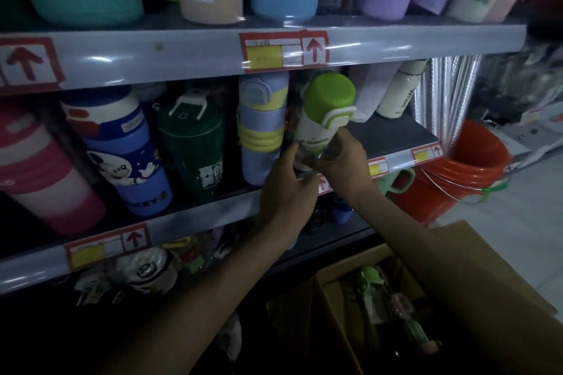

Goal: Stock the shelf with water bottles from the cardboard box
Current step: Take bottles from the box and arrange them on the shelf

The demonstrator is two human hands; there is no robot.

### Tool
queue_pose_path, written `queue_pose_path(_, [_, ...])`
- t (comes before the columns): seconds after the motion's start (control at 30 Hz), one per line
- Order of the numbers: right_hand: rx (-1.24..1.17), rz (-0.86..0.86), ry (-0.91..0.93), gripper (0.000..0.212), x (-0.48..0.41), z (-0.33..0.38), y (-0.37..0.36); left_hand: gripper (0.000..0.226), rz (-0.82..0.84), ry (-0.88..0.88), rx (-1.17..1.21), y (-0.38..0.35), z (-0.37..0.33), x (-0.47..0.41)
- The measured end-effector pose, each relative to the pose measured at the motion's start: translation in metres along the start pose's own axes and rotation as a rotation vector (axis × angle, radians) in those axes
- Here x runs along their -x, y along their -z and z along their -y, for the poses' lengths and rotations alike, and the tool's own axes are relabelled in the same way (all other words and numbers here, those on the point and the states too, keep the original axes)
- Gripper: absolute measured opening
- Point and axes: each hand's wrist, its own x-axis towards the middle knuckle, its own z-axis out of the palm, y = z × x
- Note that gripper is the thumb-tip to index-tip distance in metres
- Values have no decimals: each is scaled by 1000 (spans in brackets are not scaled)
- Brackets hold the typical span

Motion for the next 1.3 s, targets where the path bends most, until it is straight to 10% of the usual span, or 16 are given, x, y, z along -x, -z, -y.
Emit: queue_pose_path(1.3, [317,134,-271,73,13,11,25,59,139,13,144,11,-12,-3])
